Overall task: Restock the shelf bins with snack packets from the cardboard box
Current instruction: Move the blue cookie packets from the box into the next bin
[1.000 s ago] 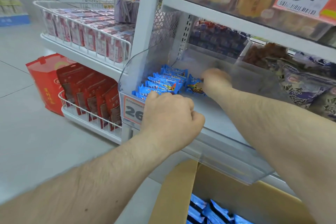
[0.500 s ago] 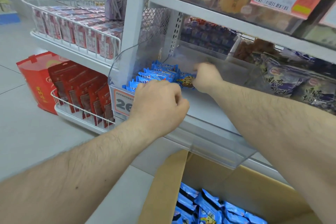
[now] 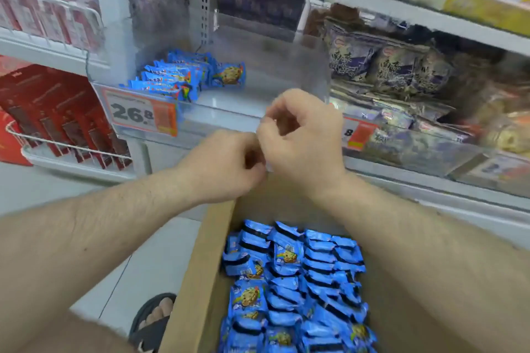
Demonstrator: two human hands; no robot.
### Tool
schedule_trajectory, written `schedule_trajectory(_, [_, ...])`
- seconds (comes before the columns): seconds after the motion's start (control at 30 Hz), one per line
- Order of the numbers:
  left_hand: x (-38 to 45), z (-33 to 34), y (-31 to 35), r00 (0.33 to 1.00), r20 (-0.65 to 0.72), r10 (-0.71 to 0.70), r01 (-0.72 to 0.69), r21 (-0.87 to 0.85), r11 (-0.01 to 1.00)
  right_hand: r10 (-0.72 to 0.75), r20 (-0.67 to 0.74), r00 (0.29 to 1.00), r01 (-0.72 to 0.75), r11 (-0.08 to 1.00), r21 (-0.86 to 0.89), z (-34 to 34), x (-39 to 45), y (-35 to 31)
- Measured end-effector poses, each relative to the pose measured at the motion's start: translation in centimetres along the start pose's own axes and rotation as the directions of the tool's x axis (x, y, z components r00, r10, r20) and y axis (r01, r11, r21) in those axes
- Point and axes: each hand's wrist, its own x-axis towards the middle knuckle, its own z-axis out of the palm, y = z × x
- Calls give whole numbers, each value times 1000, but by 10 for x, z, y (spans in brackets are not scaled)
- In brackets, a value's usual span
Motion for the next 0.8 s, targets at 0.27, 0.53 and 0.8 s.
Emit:
schedule_trajectory(0.27, [-9, 50, -11, 836, 542, -86, -22, 190, 982, 608, 529, 592, -425, 793, -436, 12, -171, 99])
schedule_trajectory(0.53, [-11, 72, -17, 700, 703, -125, -38, 212, 977, 440, 856, -271, -37, 884, -466, 55, -312, 118])
schedule_trajectory(0.8, [-8, 74, -14, 642, 677, -360, 310, 200, 929, 555, 825, -102, -179, 806, -564, 48, -301, 112])
